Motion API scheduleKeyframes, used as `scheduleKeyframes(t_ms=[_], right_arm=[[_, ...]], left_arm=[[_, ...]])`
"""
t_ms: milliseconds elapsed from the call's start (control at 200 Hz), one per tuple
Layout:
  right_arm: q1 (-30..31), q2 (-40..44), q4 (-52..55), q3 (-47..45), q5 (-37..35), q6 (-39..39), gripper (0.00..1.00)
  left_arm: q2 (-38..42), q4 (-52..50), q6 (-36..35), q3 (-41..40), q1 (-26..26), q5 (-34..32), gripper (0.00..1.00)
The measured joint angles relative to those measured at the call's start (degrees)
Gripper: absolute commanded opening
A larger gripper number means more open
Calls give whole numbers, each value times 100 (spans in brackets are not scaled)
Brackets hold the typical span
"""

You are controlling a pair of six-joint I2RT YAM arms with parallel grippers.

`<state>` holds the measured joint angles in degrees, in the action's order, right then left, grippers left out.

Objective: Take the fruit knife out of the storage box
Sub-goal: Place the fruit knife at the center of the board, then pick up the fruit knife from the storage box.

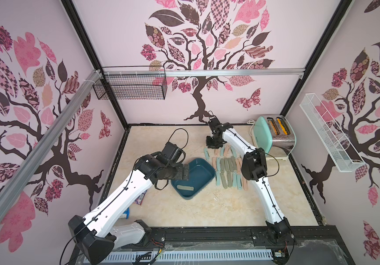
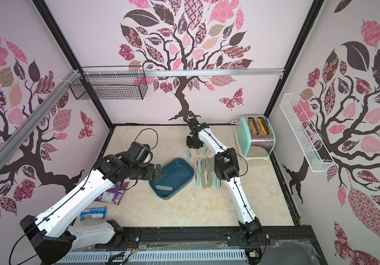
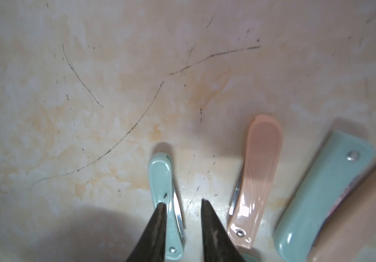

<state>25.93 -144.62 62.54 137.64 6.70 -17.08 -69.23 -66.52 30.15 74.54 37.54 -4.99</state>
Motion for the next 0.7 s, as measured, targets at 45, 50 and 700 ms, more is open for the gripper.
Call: scheduleKeyframes(t_ms=[45, 50, 700], right_arm=[[20, 212, -9, -249, 52, 22, 29], [22, 232, -11, -271, 57, 24, 29], [2946, 2175, -367, -3051, -160, 1322, 58]], left_arm=[[111, -17, 15, -37, -2, -42, 98], [122, -17, 17, -42, -2, -44, 98], [2507, -1180, 855, -1019, -2, -422, 98]])
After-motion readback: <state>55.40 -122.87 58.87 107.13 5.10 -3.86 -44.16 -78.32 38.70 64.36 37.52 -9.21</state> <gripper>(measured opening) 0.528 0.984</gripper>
